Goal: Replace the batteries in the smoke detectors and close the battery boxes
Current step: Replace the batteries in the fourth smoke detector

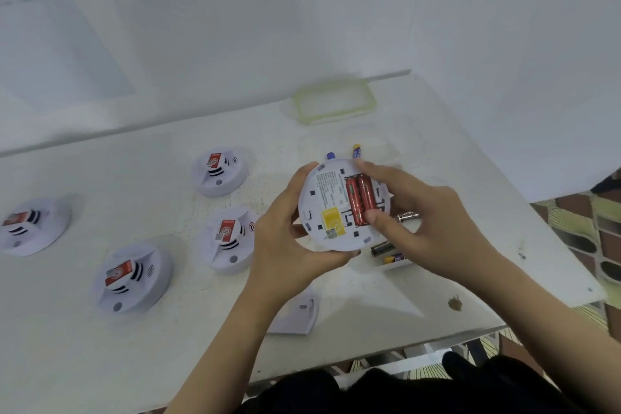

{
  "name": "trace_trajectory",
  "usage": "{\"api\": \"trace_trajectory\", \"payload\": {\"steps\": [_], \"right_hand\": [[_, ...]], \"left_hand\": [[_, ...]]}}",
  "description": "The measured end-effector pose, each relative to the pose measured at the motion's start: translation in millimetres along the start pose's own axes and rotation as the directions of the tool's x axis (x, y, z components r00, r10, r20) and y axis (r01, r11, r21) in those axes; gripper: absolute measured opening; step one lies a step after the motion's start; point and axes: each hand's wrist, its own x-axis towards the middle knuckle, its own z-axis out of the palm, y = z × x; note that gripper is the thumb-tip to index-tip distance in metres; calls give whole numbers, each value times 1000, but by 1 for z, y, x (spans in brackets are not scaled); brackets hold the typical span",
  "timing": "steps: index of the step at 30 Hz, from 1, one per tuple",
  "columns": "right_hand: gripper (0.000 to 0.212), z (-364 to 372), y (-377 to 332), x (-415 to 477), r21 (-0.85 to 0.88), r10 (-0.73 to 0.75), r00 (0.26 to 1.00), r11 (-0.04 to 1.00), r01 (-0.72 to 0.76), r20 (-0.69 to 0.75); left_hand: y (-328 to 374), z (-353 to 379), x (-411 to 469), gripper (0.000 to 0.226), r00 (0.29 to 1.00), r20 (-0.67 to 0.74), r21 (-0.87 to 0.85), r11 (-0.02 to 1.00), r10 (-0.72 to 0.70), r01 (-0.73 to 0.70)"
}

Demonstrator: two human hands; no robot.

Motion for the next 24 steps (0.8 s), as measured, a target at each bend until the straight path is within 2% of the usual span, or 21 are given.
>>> {"api": "trace_trajectory", "payload": {"steps": [3, 7, 13, 16, 18, 21, 24], "right_hand": [[44, -1, 8, -2, -44, -56, 995, 998, 53, -81], [34, -7, 12, -1, -23, -44, 995, 999, 42, -92], [41, -17, 16, 3, -8, 41, 999, 999, -41, -26], [40, -20, 19, 6, -14, 31, 1000, 999, -31, 5], [40, -21, 22, 5, 49, 24, 1000, 999, -24, 3], [42, -19, 25, 4, -1, -35, 997, 999, 35, -75], [33, -16, 30, 5, -49, -111, 961, 994, 102, -252]], "left_hand": [[2, 9, 4, 89, 1000, 8, -32, 999, -17, 17], [0, 19, 6, 86, 1000, -3, -48, 999, 0, 0], [-6, 31, 8, 85, 1000, -8, -59, 998, -10, 10], [-5, 34, 9, 83, 1000, -13, -72, 997, -7, 6], [-6, 36, 12, 83, 1000, -25, -69, 998, -4, 2], [-11, 35, 16, 87, 1000, -26, -57, 998, -8, 6], [-12, 33, 18, 89, 999, -33, -30, 1000, 5, -6]]}}
